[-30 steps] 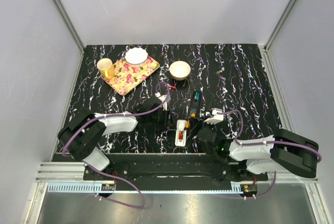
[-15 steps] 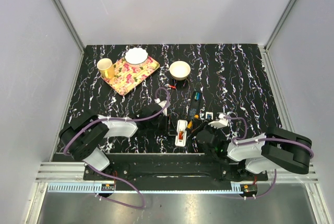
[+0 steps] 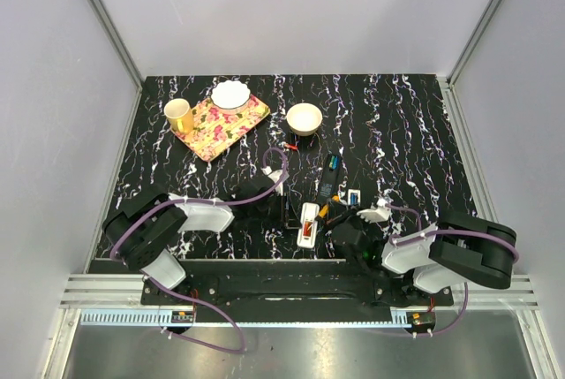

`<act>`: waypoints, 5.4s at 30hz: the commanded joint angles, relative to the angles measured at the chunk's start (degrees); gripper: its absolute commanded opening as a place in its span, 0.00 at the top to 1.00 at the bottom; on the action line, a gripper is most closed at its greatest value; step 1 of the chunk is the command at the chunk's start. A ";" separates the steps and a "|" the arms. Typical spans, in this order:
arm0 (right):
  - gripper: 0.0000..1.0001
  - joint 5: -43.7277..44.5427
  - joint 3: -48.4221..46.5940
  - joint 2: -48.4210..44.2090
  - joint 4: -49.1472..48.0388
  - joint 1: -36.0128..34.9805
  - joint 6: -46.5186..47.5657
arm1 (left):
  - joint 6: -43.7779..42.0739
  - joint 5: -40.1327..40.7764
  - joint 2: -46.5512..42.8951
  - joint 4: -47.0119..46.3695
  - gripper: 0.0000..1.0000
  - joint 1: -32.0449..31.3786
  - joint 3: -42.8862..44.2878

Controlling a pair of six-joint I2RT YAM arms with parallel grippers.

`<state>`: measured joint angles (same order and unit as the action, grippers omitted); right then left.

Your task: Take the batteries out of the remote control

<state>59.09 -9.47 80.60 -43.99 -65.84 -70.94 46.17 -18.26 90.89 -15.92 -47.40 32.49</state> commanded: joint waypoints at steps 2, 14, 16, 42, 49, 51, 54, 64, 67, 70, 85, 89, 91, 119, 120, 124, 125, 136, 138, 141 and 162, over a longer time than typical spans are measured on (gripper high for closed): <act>1.00 3.67 0.95 1.67 0.13 -0.43 -5.18 | 0.85 -2.04 3.33 -1.39 0.72 -2.70 -0.23; 1.00 -0.20 -1.24 -3.34 6.80 -0.43 -4.48 | 0.94 -0.20 2.19 0.80 0.73 -2.70 0.03; 1.00 -0.03 -1.77 -4.74 9.44 -0.42 -4.04 | 0.59 0.50 1.66 2.03 0.73 -2.70 0.29; 1.00 -4.95 2.97 16.01 -28.29 -0.42 2.82 | -2.93 2.26 0.60 8.97 0.73 -0.59 4.25; 1.00 -4.43 -3.70 -1.48 0.81 -0.34 4.05 | -4.69 2.79 0.07 11.88 0.72 0.11 6.09; 1.00 -3.46 -4.15 -4.83 4.07 -0.43 5.36 | -4.86 2.27 0.42 11.53 0.72 0.11 6.18; 1.00 -3.28 -4.94 -4.31 3.82 -0.25 8.53 | -5.13 2.26 0.34 11.35 0.72 0.11 6.36; 1.00 -4.16 -5.99 -1.13 -5.41 -0.34 18.19 | -9.25 10.43 -5.90 21.63 0.55 0.99 9.17; 1.00 -3.81 -6.61 -4.55 -6.37 -0.34 23.98 | -10.84 11.31 -8.97 22.43 0.42 1.25 10.22; 1.00 -3.72 -6.87 -9.29 -6.64 -0.25 29.96 | -11.89 11.75 -12.22 22.34 0.35 1.17 11.10; 1.00 -8.47 -2.83 -44.70 7.06 2.65 60.66 | -22.62 17.64 -16.98 25.50 0.16 1.08 17.07; 1.00 -7.85 -2.65 -49.74 12.51 4.40 60.21 | -23.76 17.83 -11.71 25.68 0.15 0.03 22.17; 1.00 -9.77 -2.57 -51.67 13.22 5.20 60.13 | -25.07 16.69 -9.69 24.28 0.15 -1.38 24.11; 1.00 -32.19 -4.59 -53.70 9.62 7.31 48.70 | -19.98 -17.07 -6.26 -7.37 0.34 -5.86 23.14; 1.00 -32.11 -4.33 -54.22 9.53 7.31 47.92 | -19.98 -16.81 -6.25 -7.37 0.39 -5.86 23.06; 1.00 -33.16 -4.24 -55.63 9.27 7.31 46.85 | -20.16 -15.85 -7.13 -7.28 0.78 -5.86 22.10; 1.00 -33.16 -4.32 -55.72 9.36 7.40 46.85 | -20.51 -15.32 -7.48 -7.02 0.96 -5.86 21.92; 0.50 -43.24 -12.31 -50.46 20.50 7.83 51.69 | -22.69 -10.13 -18.10 10.09 1.00 0.46 18.93; 0.29 -47.99 -14.69 -48.79 21.40 10.19 51.78 | -23.93 -9.17 -20.30 13.54 1.00 0.99 17.88; 0.13 -61.34 -17.76 -45.72 23.07 15.11 48.11 | -25.16 -8.20 -24.70 19.33 1.00 1.69 16.47; 0.50 -97.68 -24.71 -19.69 -4.09 27.88 24.80 | -26.13 -10.04 -32.01 23.74 1.00 2.31 17.25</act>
<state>-37.23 -31.97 61.19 -42.37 -38.22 -42.83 20.84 -27.68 58.28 9.02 -45.36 47.11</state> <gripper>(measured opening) 0.564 0.246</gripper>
